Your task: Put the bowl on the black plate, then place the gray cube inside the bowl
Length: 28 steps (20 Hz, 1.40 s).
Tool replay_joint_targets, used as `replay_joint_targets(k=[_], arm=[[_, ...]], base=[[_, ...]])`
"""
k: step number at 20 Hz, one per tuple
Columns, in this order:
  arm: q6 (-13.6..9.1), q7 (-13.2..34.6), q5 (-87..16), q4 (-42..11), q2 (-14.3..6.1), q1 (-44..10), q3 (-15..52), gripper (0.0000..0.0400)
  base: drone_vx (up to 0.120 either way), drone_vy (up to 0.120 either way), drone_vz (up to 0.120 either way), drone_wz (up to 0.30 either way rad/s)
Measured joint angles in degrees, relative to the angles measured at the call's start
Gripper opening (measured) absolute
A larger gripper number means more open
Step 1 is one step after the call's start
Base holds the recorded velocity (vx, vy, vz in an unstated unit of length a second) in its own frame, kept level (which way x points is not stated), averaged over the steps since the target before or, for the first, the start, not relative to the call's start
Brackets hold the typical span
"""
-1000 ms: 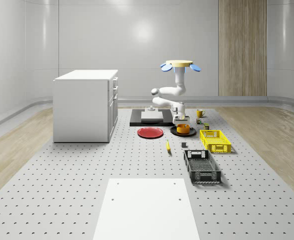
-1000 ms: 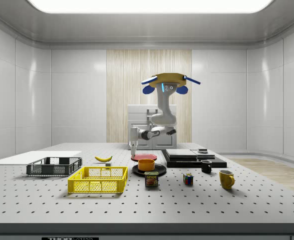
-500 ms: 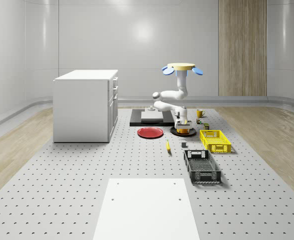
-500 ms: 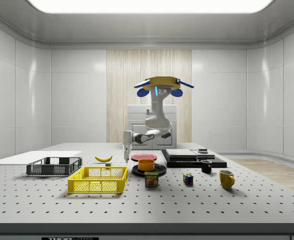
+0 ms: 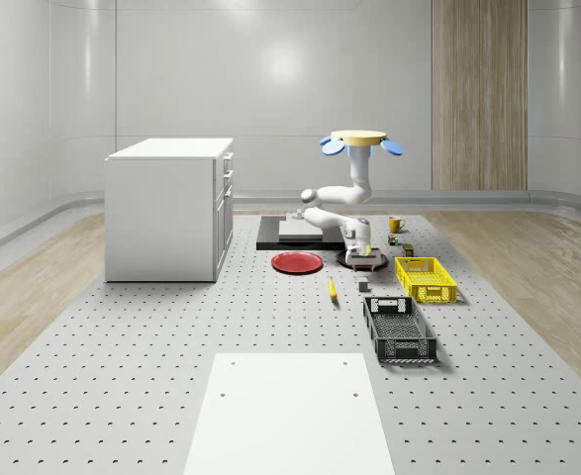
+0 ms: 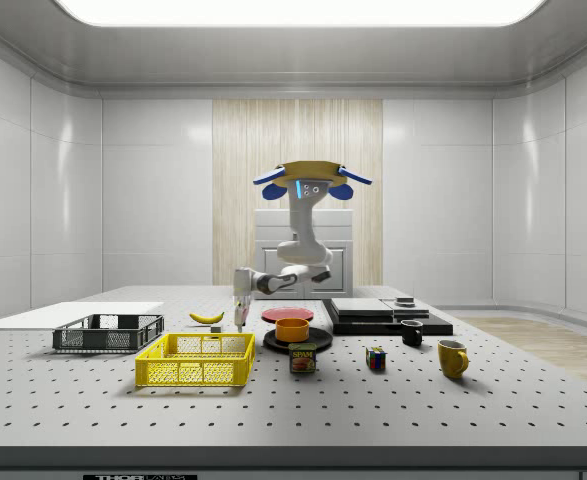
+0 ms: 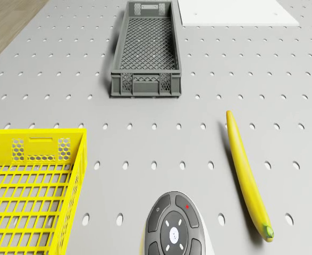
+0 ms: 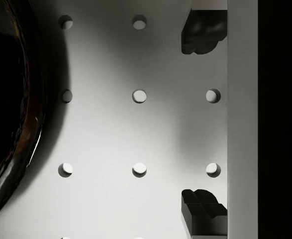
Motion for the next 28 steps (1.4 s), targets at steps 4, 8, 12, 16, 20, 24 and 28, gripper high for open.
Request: replay_joint_targets(k=[4,8,12,16,20,24,28], arm=[[-0.1,0.0,0.0,0.0,0.1,0.1,0.0,0.0400],[-0.1,-0.1,-0.1,0.0,0.1,0.1,0.0,0.0400],[-0.2,-0.1,-0.1,0.0,0.2,0.2,-0.1,0.0400],[-0.3,-0.2,-0.1,0.0,0.3,0.2,-0.1,0.0400],[-0.3,-0.2,-0.2,0.0,0.3,0.2,-0.1,0.0400],[-0.4,-0.2,-0.2,0.0,0.4,0.3,-0.1,0.0400],[-0.4,-0.2,-0.2,0.0,0.4,0.3,-0.1,0.0400]], base=[[0.120,-0.020,0.000,0.000],[0.070,-0.030,0.000,0.000],[0.000,-0.040,0.000,0.000],[0.100,0.000,0.000,0.000],[0.040,0.000,0.000,0.000],[0.120,0.000,0.000,0.000],[0.090,-0.030,0.000,0.000]])
